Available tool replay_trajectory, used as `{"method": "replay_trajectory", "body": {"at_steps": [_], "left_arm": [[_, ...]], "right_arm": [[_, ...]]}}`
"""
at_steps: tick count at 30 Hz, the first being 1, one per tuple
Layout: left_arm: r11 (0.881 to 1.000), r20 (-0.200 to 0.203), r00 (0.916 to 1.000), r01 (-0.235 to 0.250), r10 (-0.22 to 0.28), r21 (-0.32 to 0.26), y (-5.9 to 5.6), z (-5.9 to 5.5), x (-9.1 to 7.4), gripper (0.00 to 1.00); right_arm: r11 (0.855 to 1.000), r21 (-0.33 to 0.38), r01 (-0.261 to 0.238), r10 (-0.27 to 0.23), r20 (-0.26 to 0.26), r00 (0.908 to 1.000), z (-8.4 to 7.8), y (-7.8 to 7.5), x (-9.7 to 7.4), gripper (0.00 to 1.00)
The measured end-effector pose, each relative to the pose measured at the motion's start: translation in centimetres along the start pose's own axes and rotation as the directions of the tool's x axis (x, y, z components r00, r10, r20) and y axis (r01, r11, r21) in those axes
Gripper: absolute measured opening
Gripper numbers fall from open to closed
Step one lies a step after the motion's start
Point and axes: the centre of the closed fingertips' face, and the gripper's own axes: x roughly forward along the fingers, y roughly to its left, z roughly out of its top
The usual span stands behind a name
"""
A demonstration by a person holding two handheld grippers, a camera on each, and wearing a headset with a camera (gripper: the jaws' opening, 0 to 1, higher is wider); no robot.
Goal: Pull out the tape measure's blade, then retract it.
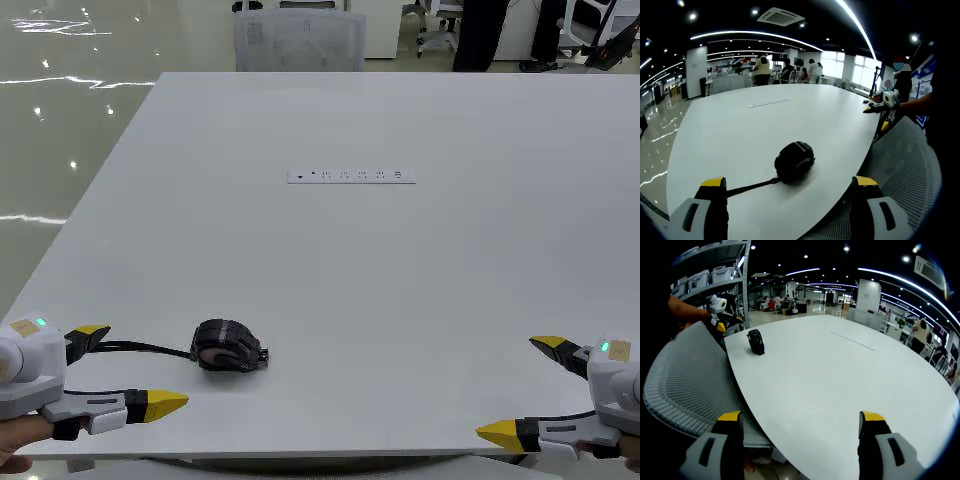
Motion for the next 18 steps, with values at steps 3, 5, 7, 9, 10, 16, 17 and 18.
{"method": "replay_trajectory", "body": {"at_steps": [3,5,7,9,10,16,17,18], "left_arm": [[1.0,-0.003,1.0,0.004,-0.004,0.006,-0.2,0.0,0.0,1.0],[1.0,-0.004,1.0,0.004,-0.004,0.008,-0.2,0.0,-0.1,1.0],[1.0,-0.007,1.0,0.0,0.0,0.006,-0.1,0.0,-0.2,1.0],[1.0,-0.008,1.0,-0.003,0.003,0.004,-0.1,0.0,-0.5,1.0],[1.0,-0.006,1.0,-0.003,0.003,0.006,-0.1,0.1,-0.6,1.0],[1.0,-0.01,0.9999,-0.006,0.006,0.01,0.4,-0.2,-1.0,1.0],[1.0,-0.007,0.9999,-0.008,0.008,0.014,0.5,-0.2,-1.0,1.0],[1.0,-0.003,0.9999,-0.01,0.01,0.017,0.6,0.0,-1.0,1.0]], "right_arm": [[1.0,-0.003,-0.003,0.003,-0.002,1.0,-0.1,-0.1,-0.1,0.97],[1.0,-0.005,-0.004,0.004,-0.004,1.0,-0.2,-0.2,-0.3,0.97],[1.0,-0.002,-0.006,0.006,0.0,1.0,-0.1,-0.3,-0.4,0.98],[1.0,-0.004,0.001,-0.001,-0.007,1.0,-0.1,-0.5,-0.5,0.98],[1.0,-0.006,0.001,-0.001,-0.008,1.0,-0.1,-0.5,-0.5,0.99],[1.0,-0.024,0.001,-0.001,-0.002,1.0,0.2,-0.5,-0.4,0.99],[1.0,-0.025,0.002,-0.002,0.0,1.0,0.3,-0.6,-0.4,0.99],[1.0,-0.021,0.005,-0.005,0.0,1.0,0.3,-0.6,-0.5,0.99]]}}
